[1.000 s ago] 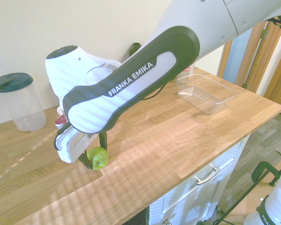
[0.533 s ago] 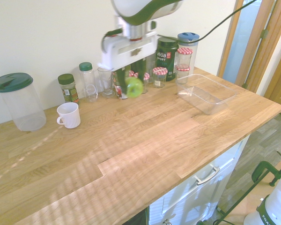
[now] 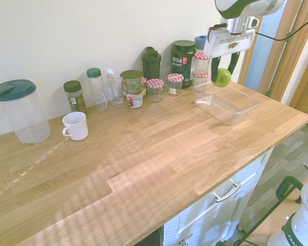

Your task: Put the apple into the container

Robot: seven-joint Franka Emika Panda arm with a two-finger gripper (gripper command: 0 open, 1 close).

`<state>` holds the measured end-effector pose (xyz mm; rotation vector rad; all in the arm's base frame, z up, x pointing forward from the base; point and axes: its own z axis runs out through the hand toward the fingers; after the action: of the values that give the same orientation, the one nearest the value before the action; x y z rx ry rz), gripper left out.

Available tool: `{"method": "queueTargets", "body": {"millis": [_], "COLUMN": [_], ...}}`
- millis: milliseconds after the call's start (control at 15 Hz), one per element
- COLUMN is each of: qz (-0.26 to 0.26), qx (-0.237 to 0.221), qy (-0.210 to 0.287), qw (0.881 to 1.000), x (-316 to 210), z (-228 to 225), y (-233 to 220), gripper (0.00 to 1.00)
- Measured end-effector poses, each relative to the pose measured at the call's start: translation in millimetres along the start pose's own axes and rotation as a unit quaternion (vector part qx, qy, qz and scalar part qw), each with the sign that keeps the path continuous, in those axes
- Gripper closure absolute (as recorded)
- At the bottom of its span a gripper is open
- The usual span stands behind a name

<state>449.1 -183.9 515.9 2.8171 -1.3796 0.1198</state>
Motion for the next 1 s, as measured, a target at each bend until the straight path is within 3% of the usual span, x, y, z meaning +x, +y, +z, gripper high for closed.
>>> {"method": "queueTargets", "body": {"millis": [200, 400, 467, 1000], "qz": [0.013, 0.011, 0.01, 0.007], "qx": [0.001, -0.001, -0.003, -0.016], "qy": [0.01, 0.023, 0.025, 0.021], "qw": [1.0, 1.0, 1.0, 1.0], "x": [33.8, 48.8, 51.4, 59.0], "z": [29.3, 72.7, 88.7, 138.9], "y": [26.3, 17.2, 11.4, -5.1], "gripper": [1.0, 1.0, 0.0, 0.0]}}
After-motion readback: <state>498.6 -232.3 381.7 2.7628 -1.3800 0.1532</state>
